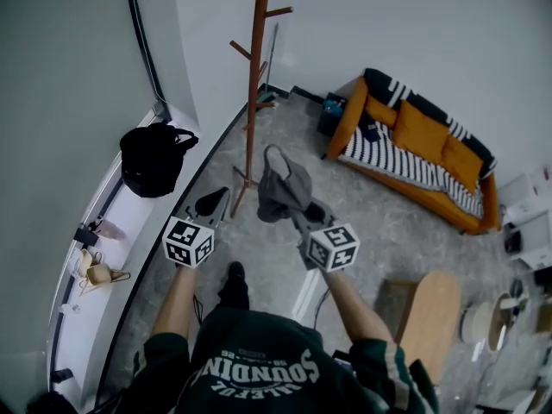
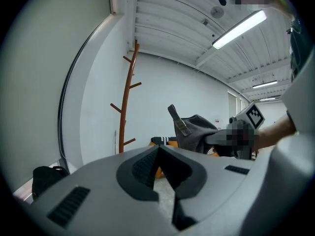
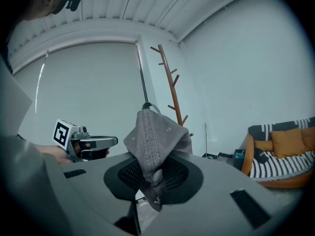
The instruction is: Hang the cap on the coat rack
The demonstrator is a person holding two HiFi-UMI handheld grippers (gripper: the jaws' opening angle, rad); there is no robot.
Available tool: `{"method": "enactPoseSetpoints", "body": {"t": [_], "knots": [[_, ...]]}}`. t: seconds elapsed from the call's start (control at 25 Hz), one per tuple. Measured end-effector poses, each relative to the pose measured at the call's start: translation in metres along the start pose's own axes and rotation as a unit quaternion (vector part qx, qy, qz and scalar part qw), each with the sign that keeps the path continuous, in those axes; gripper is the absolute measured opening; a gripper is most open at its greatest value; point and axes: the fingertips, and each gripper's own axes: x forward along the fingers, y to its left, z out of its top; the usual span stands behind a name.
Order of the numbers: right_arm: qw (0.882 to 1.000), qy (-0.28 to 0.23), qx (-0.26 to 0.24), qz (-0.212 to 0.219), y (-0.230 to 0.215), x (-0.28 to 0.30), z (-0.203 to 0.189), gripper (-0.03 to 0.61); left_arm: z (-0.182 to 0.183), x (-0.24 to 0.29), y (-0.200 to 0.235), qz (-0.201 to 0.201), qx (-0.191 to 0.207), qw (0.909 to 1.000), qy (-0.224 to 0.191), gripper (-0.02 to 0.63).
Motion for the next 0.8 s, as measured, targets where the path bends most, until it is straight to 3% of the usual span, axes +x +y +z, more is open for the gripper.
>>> {"method": "enactPoseSetpoints", "body": {"t": [0.44, 0.6, 0.8], "knots": [[0.999, -0.013, -0.023, -0.017, -0.042, 0.099, 0.077, 0.054, 0.057, 0.08, 0.096, -0.031, 0.018, 0.9992, -0.016, 0.0], [0.999, -0.034, -0.016, -0.022, -0.053, 0.123, 0.096, 0.054, 0.072, 0.107, 0.117, -0.047, 0.024, 0.9984, -0.019, 0.0], [0.999, -0.02, -0.015, -0.02, -0.064, 0.136, 0.109, 0.054, 0.084, 0.128, 0.126, -0.055, 0.019, 0.9981, -0.019, 0.0]]}}
